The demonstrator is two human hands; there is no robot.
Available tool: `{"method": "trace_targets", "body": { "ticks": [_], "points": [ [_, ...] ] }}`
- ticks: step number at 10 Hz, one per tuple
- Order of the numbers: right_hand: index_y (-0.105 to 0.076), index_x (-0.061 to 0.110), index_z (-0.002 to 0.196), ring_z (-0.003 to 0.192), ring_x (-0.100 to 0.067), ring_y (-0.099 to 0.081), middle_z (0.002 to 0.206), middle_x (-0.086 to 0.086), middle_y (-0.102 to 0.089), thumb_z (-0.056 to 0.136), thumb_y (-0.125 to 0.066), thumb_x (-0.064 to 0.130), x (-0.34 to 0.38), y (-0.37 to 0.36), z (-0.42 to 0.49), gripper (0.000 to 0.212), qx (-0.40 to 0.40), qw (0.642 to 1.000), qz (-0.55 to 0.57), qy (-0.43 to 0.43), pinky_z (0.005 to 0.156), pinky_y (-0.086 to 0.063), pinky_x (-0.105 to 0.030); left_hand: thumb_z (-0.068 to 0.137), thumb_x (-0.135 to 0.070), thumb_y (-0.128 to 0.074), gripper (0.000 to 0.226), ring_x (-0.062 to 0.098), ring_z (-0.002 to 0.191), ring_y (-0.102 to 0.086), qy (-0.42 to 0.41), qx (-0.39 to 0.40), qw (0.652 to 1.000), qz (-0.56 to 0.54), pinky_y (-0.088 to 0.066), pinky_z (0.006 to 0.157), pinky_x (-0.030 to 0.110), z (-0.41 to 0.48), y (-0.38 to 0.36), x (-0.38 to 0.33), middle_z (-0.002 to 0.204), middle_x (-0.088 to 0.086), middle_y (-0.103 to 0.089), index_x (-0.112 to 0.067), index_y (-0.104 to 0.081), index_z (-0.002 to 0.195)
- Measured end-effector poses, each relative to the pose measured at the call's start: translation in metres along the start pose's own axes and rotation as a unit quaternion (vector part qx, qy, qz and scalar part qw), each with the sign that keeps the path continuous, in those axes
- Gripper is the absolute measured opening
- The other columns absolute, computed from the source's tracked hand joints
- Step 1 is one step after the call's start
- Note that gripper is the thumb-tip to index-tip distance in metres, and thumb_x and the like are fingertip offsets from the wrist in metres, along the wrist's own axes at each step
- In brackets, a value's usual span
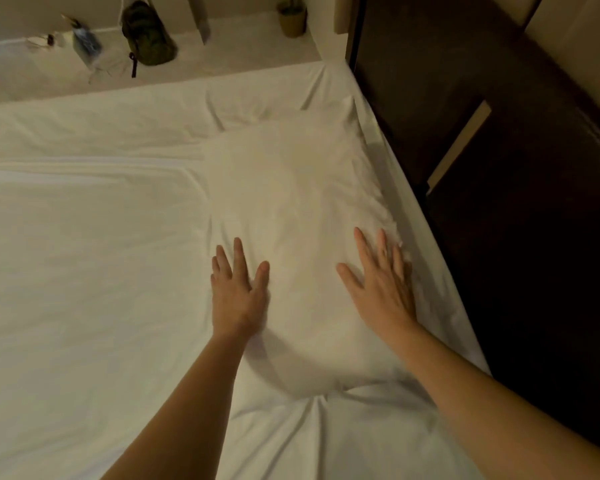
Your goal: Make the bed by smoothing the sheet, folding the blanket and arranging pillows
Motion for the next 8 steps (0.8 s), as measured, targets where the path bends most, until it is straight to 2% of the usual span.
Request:
{"method": "trace_targets", "body": {
  "ticks": [1,4,6,7,8],
  "points": [
    [0.001,0.049,0.155,0.154,-0.027,-0.001,0.169,0.003,0.001,0.096,-0.027,0.071,-0.007,-0.019,-0.001,0.069,0.018,1.0,-0.015,0.0,0.121,-0.008,-0.054,0.1,-0.07,-0.03,0.073,0.021,0.158,0.007,-0.001,-0.001,1.0,0.001,-0.004,0.128,0.044,-0.004,-0.009,0.006,0.171,-0.001,0.008,-0.046,0.005,0.159],
    [0.001,0.047,0.156,0.154,-0.026,-0.008,0.168,0.002,-0.007,0.096,-0.023,0.071,-0.032,-0.03,-0.016,0.069,0.012,0.999,-0.034,-0.024,0.123,-0.014,-0.047,0.098,-0.073,-0.028,0.073,0.024,0.158,0.001,-0.007,0.035,0.999,0.018,-0.01,0.127,0.044,-0.012,-0.015,0.023,0.171,-0.004,0.007,-0.048,0.005,0.158],
    [0.005,0.044,0.156,0.154,-0.026,-0.004,0.168,0.001,-0.004,0.095,-0.018,0.071,-0.034,-0.027,-0.025,0.071,0.086,0.993,-0.042,-0.072,0.121,-0.017,-0.052,0.098,-0.075,-0.015,0.074,0.031,0.158,-0.005,-0.008,0.059,0.989,0.134,-0.015,0.127,0.048,-0.024,-0.004,0.035,0.172,0.004,0.003,-0.042,0.01,0.16],
    [-0.004,0.034,0.158,0.15,-0.032,-0.014,0.166,-0.006,-0.014,0.097,-0.028,0.064,-0.014,-0.008,-0.022,0.072,0.101,0.99,-0.044,-0.093,0.116,-0.025,-0.052,0.099,-0.073,-0.01,0.077,0.029,0.158,-0.001,-0.024,0.064,0.982,0.176,-0.011,0.127,0.047,-0.031,0.009,0.023,0.171,0.006,0.004,-0.033,0.009,0.162],
    [-0.022,0.024,0.154,0.138,-0.035,-0.032,0.157,-0.006,-0.034,0.093,-0.036,0.063,0.01,0.021,-0.025,0.073,0.085,0.991,-0.065,-0.08,0.107,-0.037,-0.05,0.101,-0.069,-0.013,0.075,0.026,0.158,0.0,-0.061,0.066,0.977,0.194,-0.011,0.128,0.044,-0.039,0.027,0.013,0.171,0.005,0.005,-0.031,0.005,0.163]
  ]
}}
Point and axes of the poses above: each hand's wrist, its own z-axis towards the middle knuckle, its own y-axis out of the back of the hand, x = y × z, the point moved 8 cm from there along z, towards the middle knuckle
